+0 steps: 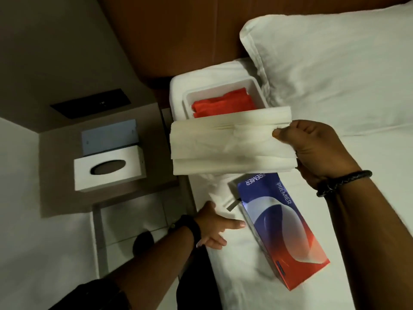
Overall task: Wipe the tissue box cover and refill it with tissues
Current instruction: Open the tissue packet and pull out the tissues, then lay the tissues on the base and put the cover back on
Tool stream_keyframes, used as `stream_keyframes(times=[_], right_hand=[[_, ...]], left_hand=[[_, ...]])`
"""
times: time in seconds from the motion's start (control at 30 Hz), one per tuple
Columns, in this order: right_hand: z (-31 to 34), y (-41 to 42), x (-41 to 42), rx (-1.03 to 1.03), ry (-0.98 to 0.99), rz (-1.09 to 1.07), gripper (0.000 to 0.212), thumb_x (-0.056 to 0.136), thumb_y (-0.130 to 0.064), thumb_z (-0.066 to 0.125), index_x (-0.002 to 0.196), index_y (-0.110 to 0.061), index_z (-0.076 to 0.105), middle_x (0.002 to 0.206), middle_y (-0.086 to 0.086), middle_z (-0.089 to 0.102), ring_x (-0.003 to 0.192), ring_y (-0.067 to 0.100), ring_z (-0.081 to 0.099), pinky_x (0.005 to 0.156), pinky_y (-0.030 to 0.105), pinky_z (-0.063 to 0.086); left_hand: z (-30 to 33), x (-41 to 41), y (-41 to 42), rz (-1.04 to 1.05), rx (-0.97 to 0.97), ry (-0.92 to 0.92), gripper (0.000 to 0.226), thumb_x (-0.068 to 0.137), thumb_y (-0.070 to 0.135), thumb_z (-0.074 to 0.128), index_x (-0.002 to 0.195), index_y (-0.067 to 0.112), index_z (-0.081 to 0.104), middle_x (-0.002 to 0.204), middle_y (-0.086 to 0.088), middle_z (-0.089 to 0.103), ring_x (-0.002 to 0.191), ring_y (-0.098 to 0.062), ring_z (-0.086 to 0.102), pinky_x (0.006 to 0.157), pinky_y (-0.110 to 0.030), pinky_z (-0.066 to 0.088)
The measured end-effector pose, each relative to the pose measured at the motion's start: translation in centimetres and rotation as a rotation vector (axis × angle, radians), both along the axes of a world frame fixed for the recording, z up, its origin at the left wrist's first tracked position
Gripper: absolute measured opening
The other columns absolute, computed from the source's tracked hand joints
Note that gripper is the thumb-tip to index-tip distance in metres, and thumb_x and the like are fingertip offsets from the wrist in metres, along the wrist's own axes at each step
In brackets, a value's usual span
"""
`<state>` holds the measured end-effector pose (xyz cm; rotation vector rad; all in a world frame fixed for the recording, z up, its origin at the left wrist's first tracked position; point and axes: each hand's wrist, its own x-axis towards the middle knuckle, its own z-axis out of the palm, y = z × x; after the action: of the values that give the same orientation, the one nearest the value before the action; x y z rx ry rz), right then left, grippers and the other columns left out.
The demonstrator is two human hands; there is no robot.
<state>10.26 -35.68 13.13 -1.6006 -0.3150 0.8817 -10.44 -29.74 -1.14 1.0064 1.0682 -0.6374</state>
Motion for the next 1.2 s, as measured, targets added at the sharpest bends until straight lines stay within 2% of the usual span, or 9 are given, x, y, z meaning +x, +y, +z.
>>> stream_keyframes(times=[0.17, 0.23, 0.27, 0.33, 0.53, 0.73, 0.83, 0.97, 1.2], right_hand=[[1.9, 4.0, -3.0, 0.054, 0.04, 0.034, 0.058, 0.061, -0.028, 0.077, 0.086, 0.018, 0.053, 0.084, 0.026, 0.053, 0.078, 0.033, 0.05, 0.07, 0.046, 0.039], [1.9, 6.1, -4.4, 0.078, 0.058, 0.069, 0.028, 0.071, -0.019, 0.076, 0.08, 0.006, 0.067, 0.08, 0.022, 0.066, 0.072, 0.027, 0.061, 0.069, 0.036, 0.049], [1.9, 7.3, -5.4, 0.08, 0.075, 0.089, 0.009, 0.078, -0.012, 0.071, 0.074, -0.004, 0.074, 0.076, 0.013, 0.072, 0.068, 0.021, 0.067, 0.062, 0.028, 0.052], [1.3, 9.6, -7.0, 0.091, 0.117, 0.15, 0.029, 0.085, -0.005, 0.063, 0.062, -0.017, 0.075, 0.066, 0.001, 0.073, 0.056, 0.012, 0.068, 0.049, 0.019, 0.05], [0.4, 17.5, -11.2, -0.007, 0.185, 0.153, 0.021, 0.086, -0.007, 0.062, 0.07, -0.011, 0.075, 0.08, 0.013, 0.075, 0.065, 0.024, 0.071, 0.048, 0.026, 0.053], [-2.3, 27.2, -15.1, -0.121, 0.212, 0.156, 0.024, 0.086, -0.006, 0.062, 0.066, -0.01, 0.074, 0.073, 0.014, 0.073, 0.057, 0.022, 0.067, 0.046, 0.025, 0.05], [-5.4, 31.6, -17.5, -0.236, 0.219, 0.178, 0.014, 0.086, -0.007, 0.063, 0.085, 0.005, 0.071, 0.091, 0.03, 0.07, 0.069, 0.031, 0.067, 0.058, 0.033, 0.053], [-11.6, 36.0, -19.9, -0.323, 0.268, 0.223, 0.019, 0.086, -0.012, 0.066, 0.092, 0.006, 0.068, 0.1, 0.029, 0.07, 0.091, 0.045, 0.067, 0.086, 0.059, 0.05], [-23.1, 41.5, -20.4, -0.369, 0.213, 0.264, 0.013, 0.085, -0.02, 0.068, 0.086, -0.009, 0.074, 0.096, 0.029, 0.07, 0.082, 0.039, 0.064, 0.077, 0.052, 0.052]], left_hand=[[1.4, -4.4, 7.6, 0.567, 0.074, -0.045, 0.052, 0.086, 0.048, 0.062, 0.121, 0.011, 0.05, 0.103, -0.012, 0.062, 0.084, -0.027, 0.065, 0.066, -0.038, 0.056], [3.2, -5.7, 10.9, 0.762, -0.056, -0.183, 0.04, 0.092, 0.045, 0.052, 0.114, 0.012, 0.057, 0.12, -0.016, 0.061, 0.099, -0.031, 0.063, 0.077, -0.042, 0.054], [4.2, -6.4, 12.5, 0.82, -0.105, -0.285, 0.042, 0.089, 0.045, 0.054, 0.112, 0.011, 0.061, 0.125, -0.018, 0.06, 0.103, -0.033, 0.063, 0.08, -0.045, 0.053], [6.3, -8.0, 15.4, 0.888, -0.168, -0.533, 0.053, 0.081, 0.051, 0.059, 0.116, 0.012, 0.065, 0.126, -0.019, 0.062, 0.109, -0.038, 0.062, 0.088, -0.055, 0.052], [9.9, -14.6, 26.5, 0.92, -0.321, -0.843, 0.1, 0.062, 0.091, 0.04, 0.133, 0.022, 0.055, 0.134, -0.01, 0.059, 0.122, -0.035, 0.055, 0.091, -0.054, 0.05], [9.3, -18.4, 35.9, 0.733, -0.059, -0.597, 0.08, 0.042, 0.059, 0.087, 0.113, 0.028, 0.069, 0.122, -0.007, 0.068, 0.113, -0.031, 0.063, 0.088, -0.058, 0.051], [7.1, -20.4, 39.4, 0.672, 0.091, -0.49, 0.038, 0.066, 0.034, 0.08, 0.104, 0.033, 0.072, 0.114, -0.002, 0.071, 0.105, -0.022, 0.068, 0.072, -0.038, 0.059], [1.6, -23.6, 43.0, 0.671, 0.15, -0.346, 0.038, 0.07, 0.032, 0.08, 0.107, 0.032, 0.07, 0.113, 0.003, 0.072, 0.105, -0.018, 0.067, 0.08, -0.036, 0.057], [-8.6, -24.7, 46.3, 0.776, 0.235, -0.258, 0.04, 0.061, 0.032, 0.077, 0.101, 0.027, 0.071, 0.103, 0.003, 0.075, 0.095, -0.015, 0.071, 0.07, -0.028, 0.058]])
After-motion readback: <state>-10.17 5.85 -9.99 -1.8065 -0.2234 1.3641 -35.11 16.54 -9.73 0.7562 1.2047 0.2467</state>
